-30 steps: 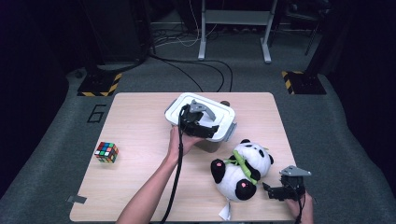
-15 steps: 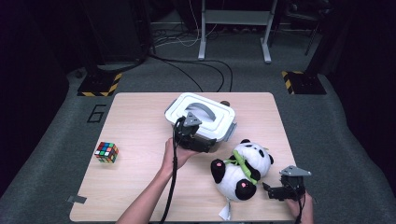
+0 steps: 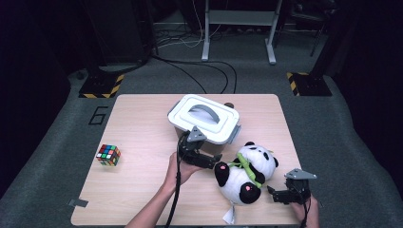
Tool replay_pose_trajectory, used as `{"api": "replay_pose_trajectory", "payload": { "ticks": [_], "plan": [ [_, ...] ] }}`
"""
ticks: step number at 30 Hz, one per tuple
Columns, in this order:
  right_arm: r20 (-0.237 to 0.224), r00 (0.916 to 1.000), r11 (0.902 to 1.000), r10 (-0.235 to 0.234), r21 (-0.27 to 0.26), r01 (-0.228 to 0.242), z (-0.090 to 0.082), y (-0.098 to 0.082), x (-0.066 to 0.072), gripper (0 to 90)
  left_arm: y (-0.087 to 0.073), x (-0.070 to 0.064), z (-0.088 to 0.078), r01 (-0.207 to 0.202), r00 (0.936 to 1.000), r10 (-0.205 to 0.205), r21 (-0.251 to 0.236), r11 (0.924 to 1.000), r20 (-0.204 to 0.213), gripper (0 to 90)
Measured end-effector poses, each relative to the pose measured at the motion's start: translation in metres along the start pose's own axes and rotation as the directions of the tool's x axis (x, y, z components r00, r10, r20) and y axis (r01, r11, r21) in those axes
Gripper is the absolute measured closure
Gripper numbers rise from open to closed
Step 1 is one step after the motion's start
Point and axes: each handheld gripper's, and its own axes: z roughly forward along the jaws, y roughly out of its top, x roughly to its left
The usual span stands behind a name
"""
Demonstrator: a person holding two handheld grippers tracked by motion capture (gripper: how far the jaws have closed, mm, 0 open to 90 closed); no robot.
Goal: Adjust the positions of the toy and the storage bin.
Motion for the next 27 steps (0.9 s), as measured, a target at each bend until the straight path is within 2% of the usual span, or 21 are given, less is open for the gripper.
{"api": "replay_pose_trajectory", "payload": {
  "ticks": [4,9,11,15,16,18,19,20,23,27],
  "plan": [
    [0.000,1.0000,1.0000,-0.003,-0.001,0.003,0.000,0.000,0.000,0.3,-0.008,-0.010,0.005,-0.024,0.9995,0.024,0.018,0.9995,0.022,7.9],
    [0.003,1.0000,1.0000,0.003,-0.003,-0.003,0.000,0.000,0.000,1.1,-0.020,-0.021,0.010,-0.042,0.9985,0.040,0.034,0.9986,0.037,15.9],
    [0.004,1.0000,1.0000,0.004,-0.003,-0.004,0.000,0.000,0.000,1.1,-0.024,-0.024,0.011,-0.041,0.9980,0.039,0.033,0.9986,0.049,24.4],
    [0.004,1.0000,1.0000,0.004,-0.003,-0.004,0.000,0.000,0.000,1.1,-0.032,-0.030,0.014,-0.037,0.9981,0.035,0.036,0.9987,0.051,30.8],
    [0.004,1.0000,1.0000,0.005,-0.003,-0.005,0.000,0.000,0.000,1.1,-0.034,-0.033,0.017,-0.052,0.9978,0.049,0.056,0.9971,0.045,31.6],
    [0.004,1.0000,1.0000,0.005,-0.003,-0.005,0.000,0.000,0.000,1.1,-0.037,-0.036,0.020,-0.070,0.9967,0.068,0.062,0.9956,0.044,38.3],
    [0.004,1.0000,1.0000,0.005,-0.003,-0.005,0.000,0.000,0.000,1.1,-0.039,-0.038,0.022,-0.075,0.9967,0.072,0.064,0.9951,0.038,44.4],
    [0.004,1.0000,1.0000,0.005,-0.003,-0.005,0.000,0.000,0.000,1.1,-0.040,-0.039,0.022,-0.076,0.9966,0.074,0.055,0.9956,0.037,45.8],
    [0.004,1.0000,1.0000,0.005,-0.003,-0.005,0.000,0.000,0.000,1.1,-0.040,-0.038,0.021,-0.085,0.9951,0.083,0.042,0.9955,0.055,55.5],
    [0.004,1.0000,1.0000,0.004,-0.003,-0.004,0.000,0.000,0.000,1.1,-0.039,-0.035,0.021,-0.116,0.9895,0.112,0.041,0.9923,0.091,62.4]
  ]
}}
